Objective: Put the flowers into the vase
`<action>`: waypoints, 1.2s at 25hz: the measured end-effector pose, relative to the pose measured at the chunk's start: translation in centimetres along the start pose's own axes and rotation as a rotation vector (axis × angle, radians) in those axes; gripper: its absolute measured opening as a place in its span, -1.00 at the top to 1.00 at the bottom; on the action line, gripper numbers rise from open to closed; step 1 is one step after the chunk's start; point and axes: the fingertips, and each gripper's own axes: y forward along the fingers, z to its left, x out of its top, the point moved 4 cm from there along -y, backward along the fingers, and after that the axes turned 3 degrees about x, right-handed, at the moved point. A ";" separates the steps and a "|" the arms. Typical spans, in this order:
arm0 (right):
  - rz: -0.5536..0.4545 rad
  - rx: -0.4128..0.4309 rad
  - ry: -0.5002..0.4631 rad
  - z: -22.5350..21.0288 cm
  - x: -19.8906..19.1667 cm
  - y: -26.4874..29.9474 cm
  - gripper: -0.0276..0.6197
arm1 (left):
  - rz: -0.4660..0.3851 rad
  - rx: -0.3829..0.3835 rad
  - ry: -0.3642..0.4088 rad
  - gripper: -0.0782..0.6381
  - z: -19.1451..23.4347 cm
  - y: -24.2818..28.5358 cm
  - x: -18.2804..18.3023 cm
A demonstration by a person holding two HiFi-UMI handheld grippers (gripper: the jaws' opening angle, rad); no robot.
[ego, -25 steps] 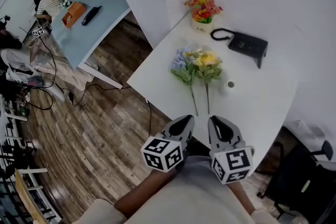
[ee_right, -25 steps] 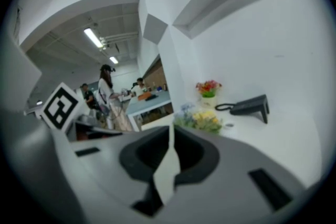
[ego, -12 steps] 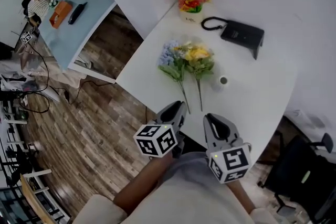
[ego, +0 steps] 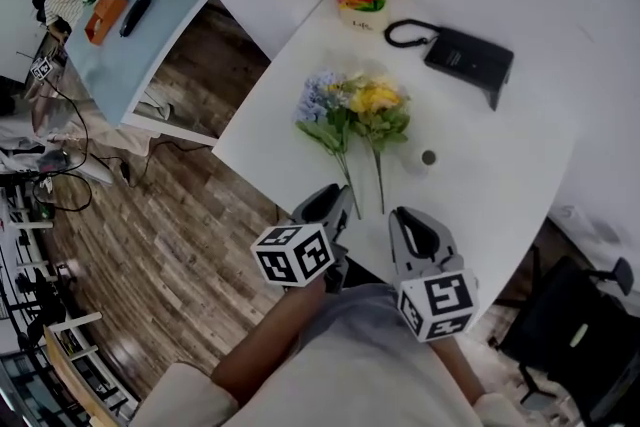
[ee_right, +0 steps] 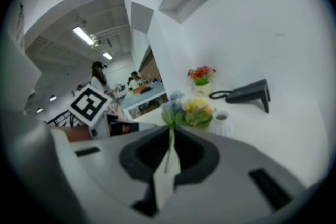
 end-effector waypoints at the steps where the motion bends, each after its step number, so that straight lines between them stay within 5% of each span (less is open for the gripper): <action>1: 0.001 0.000 0.002 -0.1 0.1 0.2 0.83 | 0.009 0.007 -0.005 0.51 0.2 0.3 -0.1; 16: 0.043 -0.043 0.085 -2.2 -0.6 2.0 0.83 | 0.155 0.118 -0.076 0.36 4.7 5.6 -0.1; 30: 0.081 -0.043 0.152 -3.3 -1.6 4.1 0.83 | 0.232 0.103 -0.097 0.34 5.6 8.0 0.5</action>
